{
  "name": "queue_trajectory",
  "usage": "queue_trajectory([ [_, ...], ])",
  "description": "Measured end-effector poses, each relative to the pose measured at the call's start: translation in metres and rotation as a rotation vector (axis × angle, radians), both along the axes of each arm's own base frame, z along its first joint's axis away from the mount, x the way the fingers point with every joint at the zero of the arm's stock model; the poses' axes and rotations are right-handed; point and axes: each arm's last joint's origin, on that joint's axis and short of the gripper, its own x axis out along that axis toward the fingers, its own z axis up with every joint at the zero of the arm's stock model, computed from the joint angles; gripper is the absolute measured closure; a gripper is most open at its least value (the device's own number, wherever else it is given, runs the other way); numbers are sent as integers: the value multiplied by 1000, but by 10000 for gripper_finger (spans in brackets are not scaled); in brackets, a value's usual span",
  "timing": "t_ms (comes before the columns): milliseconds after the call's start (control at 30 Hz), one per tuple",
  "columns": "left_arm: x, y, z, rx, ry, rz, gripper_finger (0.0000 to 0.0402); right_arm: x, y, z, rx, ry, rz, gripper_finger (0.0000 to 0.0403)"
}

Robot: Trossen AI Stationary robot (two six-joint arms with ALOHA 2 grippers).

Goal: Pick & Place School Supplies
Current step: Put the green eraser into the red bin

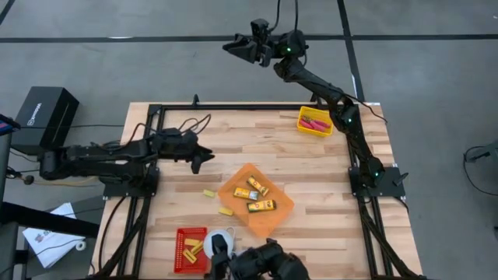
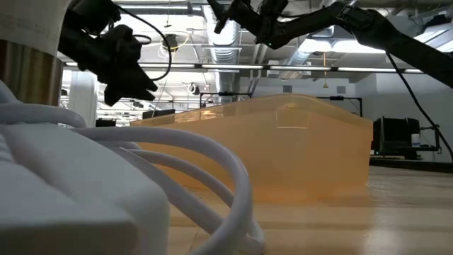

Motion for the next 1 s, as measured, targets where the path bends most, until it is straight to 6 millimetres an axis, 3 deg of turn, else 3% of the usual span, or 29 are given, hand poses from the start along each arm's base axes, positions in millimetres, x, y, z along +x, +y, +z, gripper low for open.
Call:
queue_trajectory([
  [233,3,5,3,55,-39,-22,271,-1,-9,-2,59,65,-41,254],
  [567,-2,11,-4,41,30,-70,271,5,-26,-31,60,300,-66,263],
  [1000,9,11,-34,7,229,-229,271,-53,-91,-40,-19,335,-235,250],
])
